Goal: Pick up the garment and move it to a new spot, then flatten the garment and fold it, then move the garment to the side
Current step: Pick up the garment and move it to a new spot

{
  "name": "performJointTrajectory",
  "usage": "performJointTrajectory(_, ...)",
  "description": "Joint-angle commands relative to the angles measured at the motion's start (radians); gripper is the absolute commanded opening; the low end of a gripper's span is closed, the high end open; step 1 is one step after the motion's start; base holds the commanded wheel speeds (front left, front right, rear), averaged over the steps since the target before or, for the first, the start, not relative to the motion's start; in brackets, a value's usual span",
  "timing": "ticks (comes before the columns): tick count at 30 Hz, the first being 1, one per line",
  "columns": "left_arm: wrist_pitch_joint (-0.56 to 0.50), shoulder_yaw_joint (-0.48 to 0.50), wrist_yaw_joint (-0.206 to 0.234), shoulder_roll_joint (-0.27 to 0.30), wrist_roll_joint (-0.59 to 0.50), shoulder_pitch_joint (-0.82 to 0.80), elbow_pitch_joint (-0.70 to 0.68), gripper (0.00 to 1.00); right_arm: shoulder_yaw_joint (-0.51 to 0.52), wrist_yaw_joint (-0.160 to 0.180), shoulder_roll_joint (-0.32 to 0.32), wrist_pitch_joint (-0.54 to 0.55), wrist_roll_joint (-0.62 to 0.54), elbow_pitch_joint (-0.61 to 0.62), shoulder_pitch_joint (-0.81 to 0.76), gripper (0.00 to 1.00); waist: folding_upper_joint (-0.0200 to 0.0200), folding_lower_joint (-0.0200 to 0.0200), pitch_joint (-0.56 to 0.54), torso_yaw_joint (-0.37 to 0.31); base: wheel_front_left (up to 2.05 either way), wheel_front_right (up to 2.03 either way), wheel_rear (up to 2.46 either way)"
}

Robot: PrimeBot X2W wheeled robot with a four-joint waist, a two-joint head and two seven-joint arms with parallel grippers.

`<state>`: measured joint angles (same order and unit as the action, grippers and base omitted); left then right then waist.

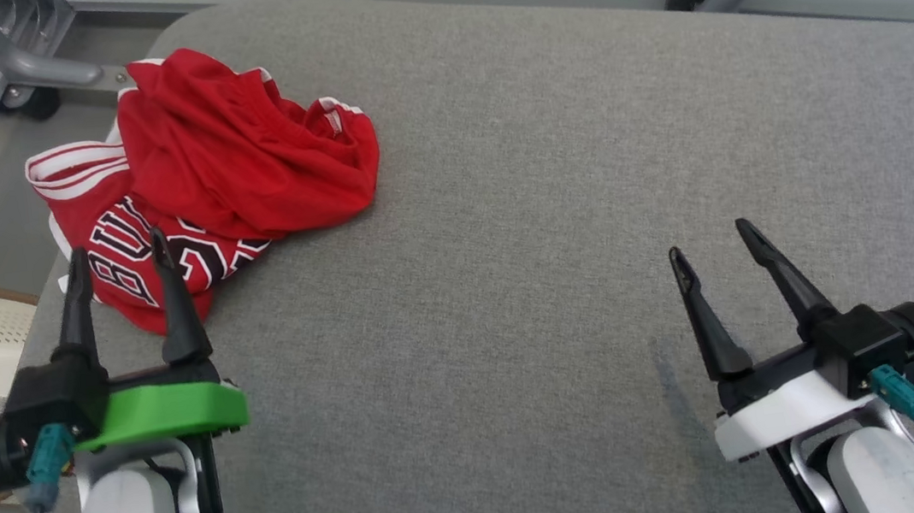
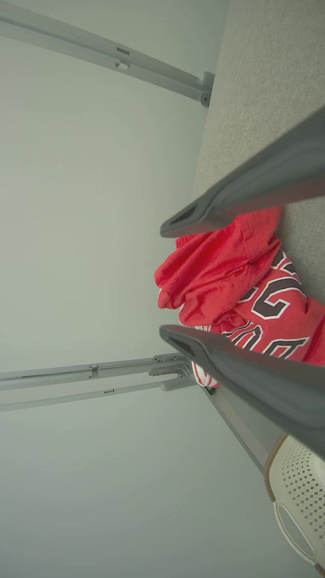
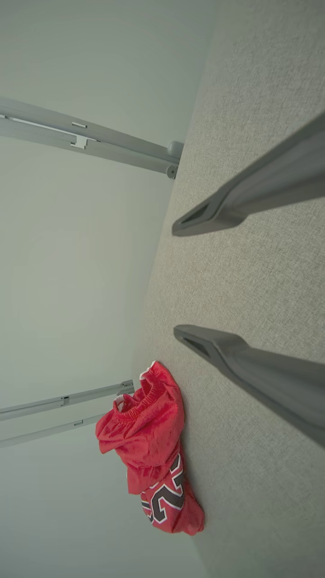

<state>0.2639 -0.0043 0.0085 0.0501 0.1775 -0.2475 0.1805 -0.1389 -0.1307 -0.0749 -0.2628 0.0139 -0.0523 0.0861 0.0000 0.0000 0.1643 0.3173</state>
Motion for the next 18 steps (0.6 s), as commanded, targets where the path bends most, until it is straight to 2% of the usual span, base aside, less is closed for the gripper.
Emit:
performJointTrajectory(1,0.0,0.017,-0.007,0.001,0.012,-0.052,0.008,1.0,0.023,0.0,-0.002,-0.003,0.017,0.001,0.021,1.0,0.0,0.0,0.091,-0.044,0.0,0.0,0.0)
performJointTrajectory(7,0.0,0.054,-0.037,0.001,0.08,-0.233,0.115,1.0,0.045,0.0,-0.033,-0.003,0.018,0.001,0.06,1.0,0.0,0.0,0.209,-0.057,0.0,0.0,0.0)
performJointTrajectory(12,0.0,0.099,-0.054,0.001,0.09,-0.405,0.239,1.0,0.083,0.0,-0.043,-0.003,0.034,-0.003,0.074,1.0,0.0,0.0,0.291,-0.067,0.0,0.0,0.0)
performJointTrajectory(18,0.001,0.154,-0.033,0.015,0.076,-0.589,0.486,1.0,0.074,0.0,-0.053,-0.003,0.089,-0.015,0.087,1.0,0.0,0.0,0.349,-0.089,0.0,0.0,0.0)
